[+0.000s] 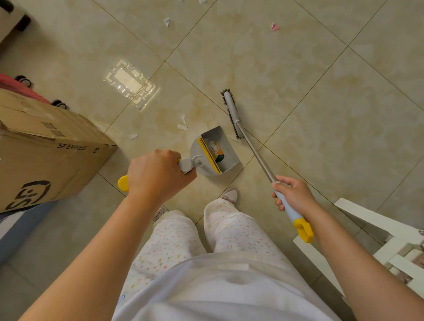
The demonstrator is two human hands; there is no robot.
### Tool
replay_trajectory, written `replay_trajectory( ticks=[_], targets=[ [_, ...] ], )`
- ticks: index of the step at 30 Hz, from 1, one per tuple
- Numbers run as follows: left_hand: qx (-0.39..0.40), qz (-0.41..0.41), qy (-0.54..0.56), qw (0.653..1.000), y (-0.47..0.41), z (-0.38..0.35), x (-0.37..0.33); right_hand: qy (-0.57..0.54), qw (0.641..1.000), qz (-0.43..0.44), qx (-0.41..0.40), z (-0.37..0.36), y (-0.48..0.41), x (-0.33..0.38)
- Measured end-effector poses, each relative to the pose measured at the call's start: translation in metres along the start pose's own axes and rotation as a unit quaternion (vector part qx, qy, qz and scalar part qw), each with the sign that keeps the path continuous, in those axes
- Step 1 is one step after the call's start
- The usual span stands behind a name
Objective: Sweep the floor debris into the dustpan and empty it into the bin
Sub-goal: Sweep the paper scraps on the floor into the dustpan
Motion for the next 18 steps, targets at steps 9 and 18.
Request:
replay_trajectory(
  ticks=[9, 18],
  targets=[
    [-0.017, 0.067, 0.043, 0.997, 0.043, -0.01, 0.038, 0.067, 0.998, -0.004, 0.004, -0.033, -0.006, -0.008],
    [-0.035, 0.058, 0.016, 0.998, 0.055, -0.011, 0.063, 0.181, 0.981, 0.049, -0.049, -0.046, -0.021, 0.004]
  ],
)
Point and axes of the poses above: each hand's wrist, its own y-axis away from the middle knuckle, its own z-axis out of the back of the hand, x = y × z, the point moved 2 cm from there along -y, towards the middle knuckle, and after that the axes turned 9 degrees about -z, right-handed, at the moved point
